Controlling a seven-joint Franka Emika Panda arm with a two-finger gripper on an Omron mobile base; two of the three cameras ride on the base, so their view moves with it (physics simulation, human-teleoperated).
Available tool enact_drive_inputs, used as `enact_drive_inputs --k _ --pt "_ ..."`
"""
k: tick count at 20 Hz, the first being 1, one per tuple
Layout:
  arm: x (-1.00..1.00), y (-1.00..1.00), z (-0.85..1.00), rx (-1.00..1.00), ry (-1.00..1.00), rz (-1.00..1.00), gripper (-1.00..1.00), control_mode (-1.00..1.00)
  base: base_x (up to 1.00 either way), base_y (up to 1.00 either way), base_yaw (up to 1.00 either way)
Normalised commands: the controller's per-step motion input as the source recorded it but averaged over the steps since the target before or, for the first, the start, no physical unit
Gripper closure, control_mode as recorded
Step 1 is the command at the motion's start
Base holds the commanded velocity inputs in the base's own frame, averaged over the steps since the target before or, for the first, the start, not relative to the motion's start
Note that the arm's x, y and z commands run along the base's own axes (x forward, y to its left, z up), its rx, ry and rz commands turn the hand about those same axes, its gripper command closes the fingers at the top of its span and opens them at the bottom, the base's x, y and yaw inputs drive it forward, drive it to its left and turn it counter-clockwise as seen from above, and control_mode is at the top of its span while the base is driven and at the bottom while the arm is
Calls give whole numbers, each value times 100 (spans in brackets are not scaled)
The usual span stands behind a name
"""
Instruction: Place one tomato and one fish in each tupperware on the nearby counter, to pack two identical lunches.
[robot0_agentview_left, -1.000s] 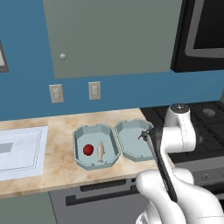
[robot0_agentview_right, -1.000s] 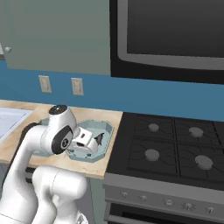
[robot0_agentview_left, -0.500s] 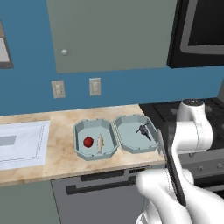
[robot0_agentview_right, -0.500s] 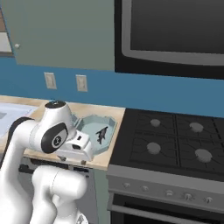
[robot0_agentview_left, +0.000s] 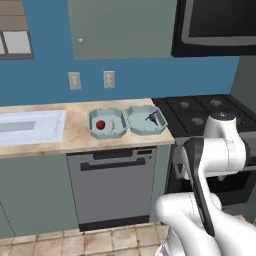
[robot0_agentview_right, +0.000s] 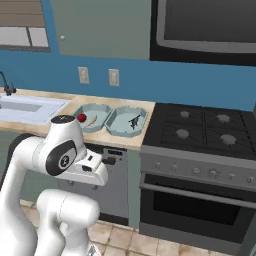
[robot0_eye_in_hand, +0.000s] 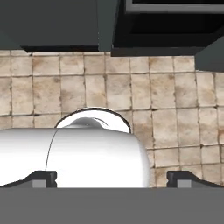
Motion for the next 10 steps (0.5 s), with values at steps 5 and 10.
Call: enact_drive_inputs --k 5,10 --pt "0 0 0 0 0 0 -100 100 -88 -27 0" --pt "0 0 0 0 0 0 -100 100 -43 -84 -9"
